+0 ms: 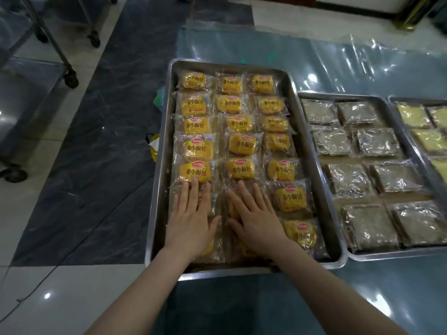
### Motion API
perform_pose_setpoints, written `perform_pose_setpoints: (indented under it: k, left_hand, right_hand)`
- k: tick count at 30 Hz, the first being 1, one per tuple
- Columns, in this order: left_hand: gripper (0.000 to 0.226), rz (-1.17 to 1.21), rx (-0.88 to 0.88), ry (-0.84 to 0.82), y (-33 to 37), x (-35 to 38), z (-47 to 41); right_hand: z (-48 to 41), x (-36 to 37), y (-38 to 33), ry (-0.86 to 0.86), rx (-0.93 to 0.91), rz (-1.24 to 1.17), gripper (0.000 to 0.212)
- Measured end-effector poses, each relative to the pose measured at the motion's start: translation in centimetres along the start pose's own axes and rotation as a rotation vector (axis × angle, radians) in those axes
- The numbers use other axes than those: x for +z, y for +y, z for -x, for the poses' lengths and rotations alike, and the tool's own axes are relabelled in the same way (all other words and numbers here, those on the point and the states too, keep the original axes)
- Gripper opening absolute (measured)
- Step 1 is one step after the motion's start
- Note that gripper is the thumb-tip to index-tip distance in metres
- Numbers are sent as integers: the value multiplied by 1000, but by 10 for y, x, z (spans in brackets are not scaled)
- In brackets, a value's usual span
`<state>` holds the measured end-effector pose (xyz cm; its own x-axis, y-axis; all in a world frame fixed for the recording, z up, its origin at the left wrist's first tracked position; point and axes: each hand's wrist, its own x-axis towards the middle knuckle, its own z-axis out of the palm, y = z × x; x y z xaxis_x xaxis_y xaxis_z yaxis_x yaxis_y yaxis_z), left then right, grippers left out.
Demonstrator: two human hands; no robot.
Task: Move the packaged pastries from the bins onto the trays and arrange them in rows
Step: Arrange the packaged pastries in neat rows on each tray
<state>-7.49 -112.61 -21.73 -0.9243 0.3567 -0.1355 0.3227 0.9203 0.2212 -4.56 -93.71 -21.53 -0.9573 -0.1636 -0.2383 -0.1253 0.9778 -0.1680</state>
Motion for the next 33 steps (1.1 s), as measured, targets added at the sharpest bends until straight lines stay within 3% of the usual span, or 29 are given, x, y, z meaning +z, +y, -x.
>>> perform_pose_setpoints:
  k: [4, 11, 14, 17, 28, 33]
  left_hand:
    - [76, -7, -25, 9, 5, 0, 0]
    - [74, 5, -24, -3, 3, -1, 1]
    - [74, 9, -27, 0, 5, -1, 1]
    - [75, 4, -25, -1, 5, -3, 2]
    - [71, 43, -49, -34, 8, -19, 4]
    - [64, 90, -24, 59, 5, -26, -11]
  right_hand:
    - [1, -5, -5, 6, 20, 20, 65]
    - [20, -34, 41, 216, 156, -102, 57]
    - [31, -37, 75, 115, 265, -42, 66]
    - [40, -27, 83, 10, 257, -49, 75]
    - [41, -24, 79, 103, 287, -86, 68]
    - [12, -36, 70, 224, 321, -192, 68]
